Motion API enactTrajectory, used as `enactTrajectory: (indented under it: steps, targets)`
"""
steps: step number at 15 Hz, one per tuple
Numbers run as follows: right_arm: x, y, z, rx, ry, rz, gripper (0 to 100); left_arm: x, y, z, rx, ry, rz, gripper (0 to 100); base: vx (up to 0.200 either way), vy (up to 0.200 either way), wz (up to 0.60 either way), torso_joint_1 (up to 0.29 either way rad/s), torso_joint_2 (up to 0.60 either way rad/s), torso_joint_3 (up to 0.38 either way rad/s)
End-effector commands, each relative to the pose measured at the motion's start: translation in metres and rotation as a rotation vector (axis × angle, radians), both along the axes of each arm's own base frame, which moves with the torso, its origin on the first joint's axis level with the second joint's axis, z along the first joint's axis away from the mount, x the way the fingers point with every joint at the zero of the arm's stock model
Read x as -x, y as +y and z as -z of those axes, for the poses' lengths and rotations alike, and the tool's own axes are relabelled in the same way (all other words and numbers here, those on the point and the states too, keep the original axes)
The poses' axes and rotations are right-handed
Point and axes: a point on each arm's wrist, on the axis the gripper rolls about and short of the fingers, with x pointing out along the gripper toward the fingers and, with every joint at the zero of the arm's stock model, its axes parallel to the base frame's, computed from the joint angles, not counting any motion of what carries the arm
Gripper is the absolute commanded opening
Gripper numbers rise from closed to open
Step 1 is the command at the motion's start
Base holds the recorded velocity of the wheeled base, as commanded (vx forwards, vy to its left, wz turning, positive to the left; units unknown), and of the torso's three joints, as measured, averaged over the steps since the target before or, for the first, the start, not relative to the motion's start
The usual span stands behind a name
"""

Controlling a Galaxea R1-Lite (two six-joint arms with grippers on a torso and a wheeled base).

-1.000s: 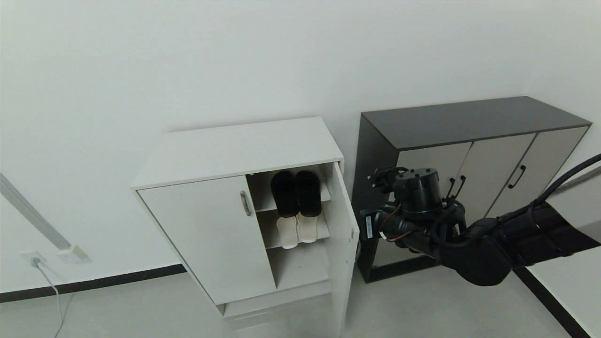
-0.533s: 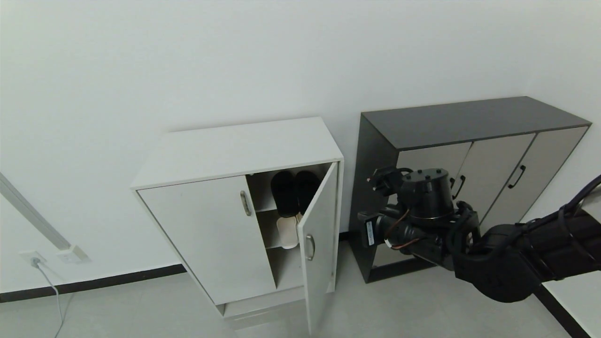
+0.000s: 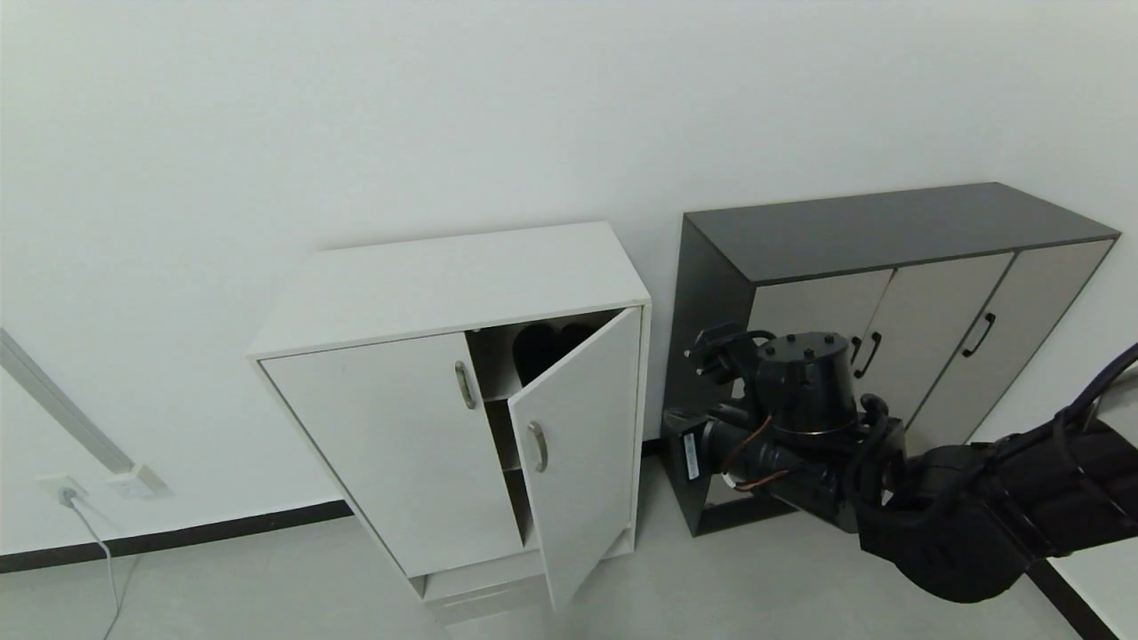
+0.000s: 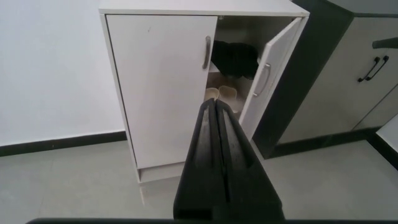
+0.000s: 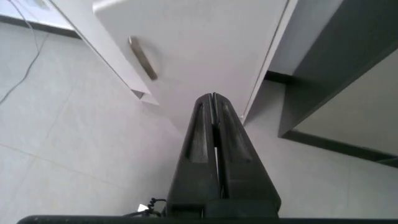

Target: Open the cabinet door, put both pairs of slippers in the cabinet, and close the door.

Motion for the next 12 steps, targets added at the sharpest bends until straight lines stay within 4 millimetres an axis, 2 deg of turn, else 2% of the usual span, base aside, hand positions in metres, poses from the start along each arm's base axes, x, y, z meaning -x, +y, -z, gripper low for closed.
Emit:
enactTrajectory:
  steps: [1, 5, 9, 12]
  targets:
    - [0.001, 0.0, 0.003, 0.007, 0.007, -0.004, 0, 0.0, 0.0, 0.0, 0.0, 0.001, -0.001, 0, 0.0, 0.0, 0.6, 0.002, 0.0, 0.002]
    - [0.002, 0.003, 0.007, 0.014, 0.015, -0.012, 0, 0.0, 0.0, 0.0, 0.0, 0.001, -0.001, 0, 0.0, 0.0, 0.6, 0.006, 0.0, 0.002]
    - [0.004, 0.001, 0.013, -0.008, 0.004, -0.046, 0, 0.0, 0.0, 0.0, 0.0, 0.0, -0.001, 0, 0.0, 0.0, 0.0, 0.0, 0.0, 0.0]
    - [0.007, -0.015, 0.031, -0.005, -0.009, -0.154, 0, 0.0, 0.0, 0.0, 0.0, 0.0, -0.001, 0, 0.0, 0.0, 0.0, 0.0, 0.0, 0.0]
